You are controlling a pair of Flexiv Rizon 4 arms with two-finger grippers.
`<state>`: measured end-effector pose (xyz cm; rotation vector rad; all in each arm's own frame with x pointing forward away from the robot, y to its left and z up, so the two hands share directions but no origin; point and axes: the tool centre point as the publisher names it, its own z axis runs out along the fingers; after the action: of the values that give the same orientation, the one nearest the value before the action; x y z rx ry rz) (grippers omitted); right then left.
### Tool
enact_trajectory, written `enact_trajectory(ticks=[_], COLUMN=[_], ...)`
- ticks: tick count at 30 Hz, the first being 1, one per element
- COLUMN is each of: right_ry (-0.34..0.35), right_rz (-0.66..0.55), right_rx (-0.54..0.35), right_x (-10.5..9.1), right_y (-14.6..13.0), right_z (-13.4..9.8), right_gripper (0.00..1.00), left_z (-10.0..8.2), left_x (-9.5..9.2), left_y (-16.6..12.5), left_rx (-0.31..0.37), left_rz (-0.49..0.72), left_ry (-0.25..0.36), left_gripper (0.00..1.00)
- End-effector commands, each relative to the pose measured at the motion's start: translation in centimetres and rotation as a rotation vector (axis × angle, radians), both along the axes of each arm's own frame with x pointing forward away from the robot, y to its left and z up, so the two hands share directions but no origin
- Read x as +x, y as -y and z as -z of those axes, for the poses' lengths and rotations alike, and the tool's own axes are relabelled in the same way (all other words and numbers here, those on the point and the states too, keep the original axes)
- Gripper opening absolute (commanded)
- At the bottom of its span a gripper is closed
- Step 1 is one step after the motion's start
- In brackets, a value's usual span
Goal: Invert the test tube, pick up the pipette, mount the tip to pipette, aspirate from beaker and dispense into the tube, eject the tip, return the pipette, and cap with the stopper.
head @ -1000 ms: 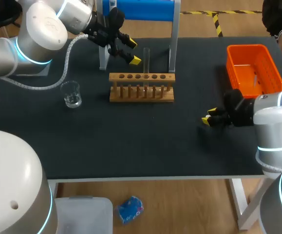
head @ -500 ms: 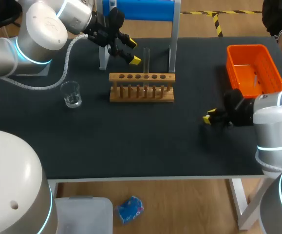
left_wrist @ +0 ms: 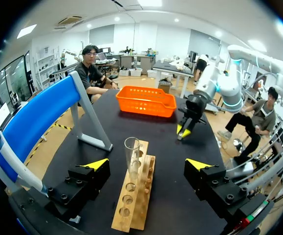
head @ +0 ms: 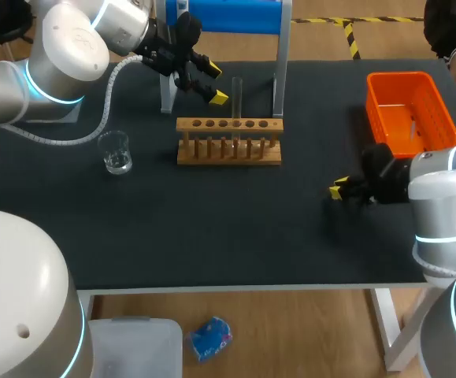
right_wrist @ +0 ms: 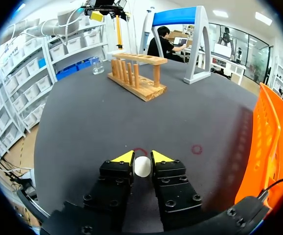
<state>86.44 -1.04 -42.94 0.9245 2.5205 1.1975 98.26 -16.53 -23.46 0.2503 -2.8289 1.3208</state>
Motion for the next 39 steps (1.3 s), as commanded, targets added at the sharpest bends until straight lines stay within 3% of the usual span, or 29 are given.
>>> enact_trajectory(ticks=[1, 9, 19, 26, 27, 39], right_ry=[0.007, 0.016, 0.051, 0.119, 0.146, 0.146], right_rz=[-0.002, -0.044, -0.27, -0.379, -0.352, -0.352], right_rx=[-0.002, -0.032, 0.036, 0.045, 0.039, 0.039], right_x=[-0.1, 0.1, -0.4, 1.0, 1.4, 1.4], right_y=[0.1, 0.2, -0.9, -2.2, -2.3, -2.3], right_z=[-0.4, -3.6, -10.9, -15.5, -16.2, -16.2], right_gripper=[0.0, 0.0, 0.0, 0.0, 0.0, 0.0], left_z=[-0.1, -0.1, -0.1, -0.1, -0.1, -0.1], left_x=[0.0, 0.0, 0.0, 0.0, 0.0, 0.0], left_y=[0.0, 0.0, 0.0, 0.0, 0.0, 0.0], left_rx=[0.003, 0.003, 0.003, 0.003, 0.003, 0.003], left_rz=[0.001, 0.001, 0.001, 0.001, 0.001, 0.001], left_ry=[-0.003, -0.003, -0.003, -0.003, -0.003, -0.003], left_gripper=[1.0, 1.0, 1.0, 1.0, 1.0, 1.0])
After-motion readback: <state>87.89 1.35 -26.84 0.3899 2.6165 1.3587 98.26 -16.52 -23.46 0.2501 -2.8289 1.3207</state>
